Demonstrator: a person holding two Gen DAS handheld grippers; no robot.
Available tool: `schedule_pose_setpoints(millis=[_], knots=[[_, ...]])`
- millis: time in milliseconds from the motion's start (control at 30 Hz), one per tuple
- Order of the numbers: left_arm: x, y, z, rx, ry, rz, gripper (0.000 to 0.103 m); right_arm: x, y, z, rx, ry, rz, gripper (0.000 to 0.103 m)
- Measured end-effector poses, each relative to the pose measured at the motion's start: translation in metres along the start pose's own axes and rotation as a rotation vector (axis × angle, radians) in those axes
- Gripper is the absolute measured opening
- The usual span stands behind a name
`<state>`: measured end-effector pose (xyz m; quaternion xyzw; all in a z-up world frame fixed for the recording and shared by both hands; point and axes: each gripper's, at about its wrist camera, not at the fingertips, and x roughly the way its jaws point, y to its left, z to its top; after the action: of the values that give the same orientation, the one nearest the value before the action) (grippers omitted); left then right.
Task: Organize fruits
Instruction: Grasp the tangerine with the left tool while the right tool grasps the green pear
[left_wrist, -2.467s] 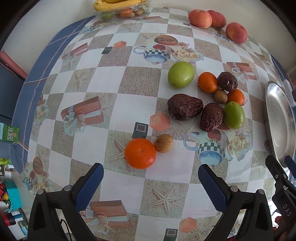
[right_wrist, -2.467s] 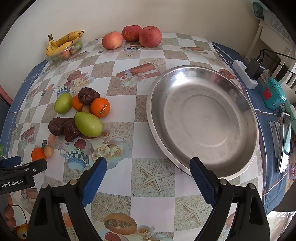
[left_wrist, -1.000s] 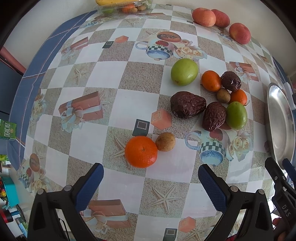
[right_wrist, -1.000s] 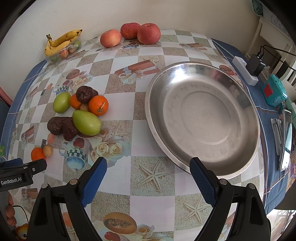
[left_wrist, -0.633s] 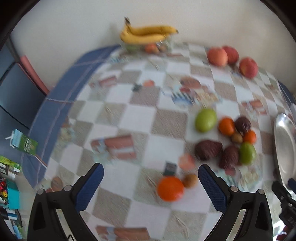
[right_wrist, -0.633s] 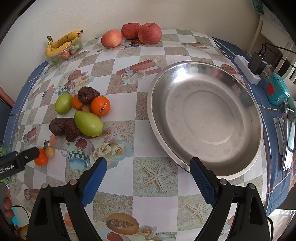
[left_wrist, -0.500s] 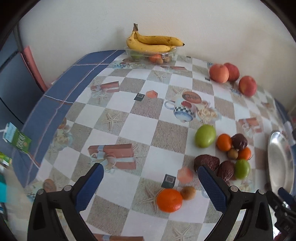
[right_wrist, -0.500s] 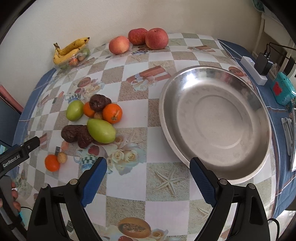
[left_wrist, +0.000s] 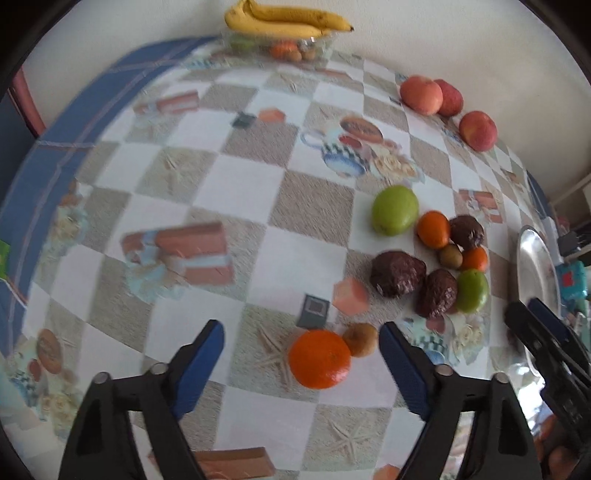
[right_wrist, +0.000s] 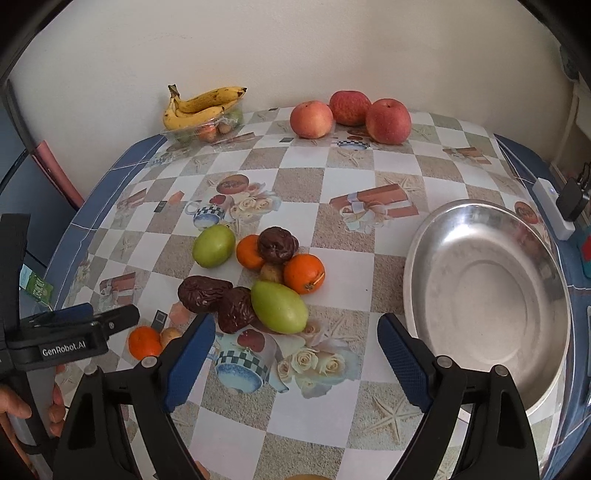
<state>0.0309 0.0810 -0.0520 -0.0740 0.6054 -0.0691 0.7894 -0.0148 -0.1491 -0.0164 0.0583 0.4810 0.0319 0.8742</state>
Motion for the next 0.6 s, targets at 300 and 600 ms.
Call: schedule_pose_setpoints(millis=[300, 600], knots=[[0.016, 0.002, -0.005, -0.041, 0.082, -0.095, 0.041, 0.034, 0.017, 0.005, -0.024, 0.073, 0.015, 0.059], [0.015, 0.004, -0.006, -0.048, 0.077, -0.099, 0.040, 0.056, 0.014, 0.008, -0.004, 0.110, 0.004, 0.045]])
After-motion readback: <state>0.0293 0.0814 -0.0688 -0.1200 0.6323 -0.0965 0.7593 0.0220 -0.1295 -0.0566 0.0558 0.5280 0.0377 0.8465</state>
